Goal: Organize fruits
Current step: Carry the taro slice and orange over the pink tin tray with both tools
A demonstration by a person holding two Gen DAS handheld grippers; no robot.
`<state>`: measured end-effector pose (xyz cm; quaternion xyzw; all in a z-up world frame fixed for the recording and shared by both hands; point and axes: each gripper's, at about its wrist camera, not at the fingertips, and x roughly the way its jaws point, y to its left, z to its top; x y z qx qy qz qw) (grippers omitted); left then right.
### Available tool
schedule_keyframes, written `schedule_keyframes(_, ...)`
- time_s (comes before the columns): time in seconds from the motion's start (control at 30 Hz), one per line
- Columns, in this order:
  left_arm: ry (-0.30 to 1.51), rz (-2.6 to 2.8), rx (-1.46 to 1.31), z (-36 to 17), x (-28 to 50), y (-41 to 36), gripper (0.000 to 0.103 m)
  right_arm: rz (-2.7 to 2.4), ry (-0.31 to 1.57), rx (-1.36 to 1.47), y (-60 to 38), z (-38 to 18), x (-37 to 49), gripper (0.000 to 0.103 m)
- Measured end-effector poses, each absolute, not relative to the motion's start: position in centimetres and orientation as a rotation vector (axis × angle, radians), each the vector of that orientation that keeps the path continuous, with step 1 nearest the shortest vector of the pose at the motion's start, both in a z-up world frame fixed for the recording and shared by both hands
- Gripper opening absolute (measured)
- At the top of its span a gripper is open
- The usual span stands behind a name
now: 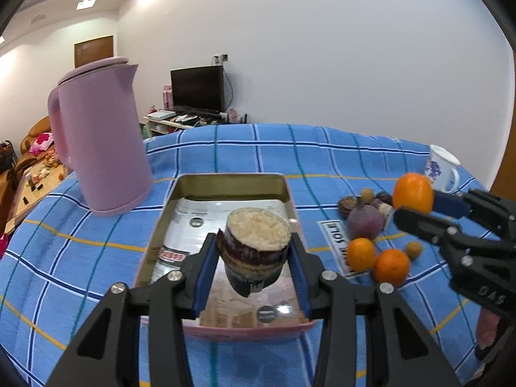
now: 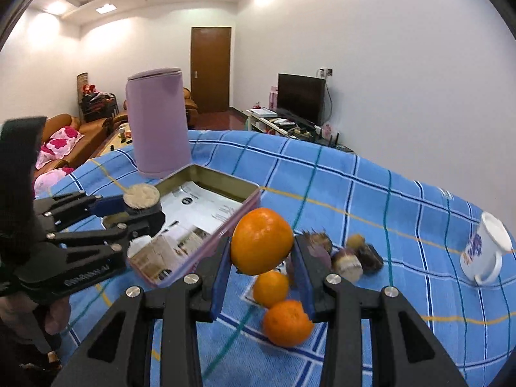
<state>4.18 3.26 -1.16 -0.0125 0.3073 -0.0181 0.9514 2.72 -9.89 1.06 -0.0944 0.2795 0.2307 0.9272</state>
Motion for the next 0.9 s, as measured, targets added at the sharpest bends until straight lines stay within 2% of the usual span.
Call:
schedule_keyframes(0.4,0.66,0.028,-0.011,-2.1,6.0,6.2,0.044,0.531,0.581,-0.211,-6.4,1.7,5.1,0.039)
schedule_keyframes(0.9,0.711,0.056,-0.001,-2.9,8.4,8.0,0.044,0.547,0.631,-0.21,-3.5,-0.1,8.5,0.039)
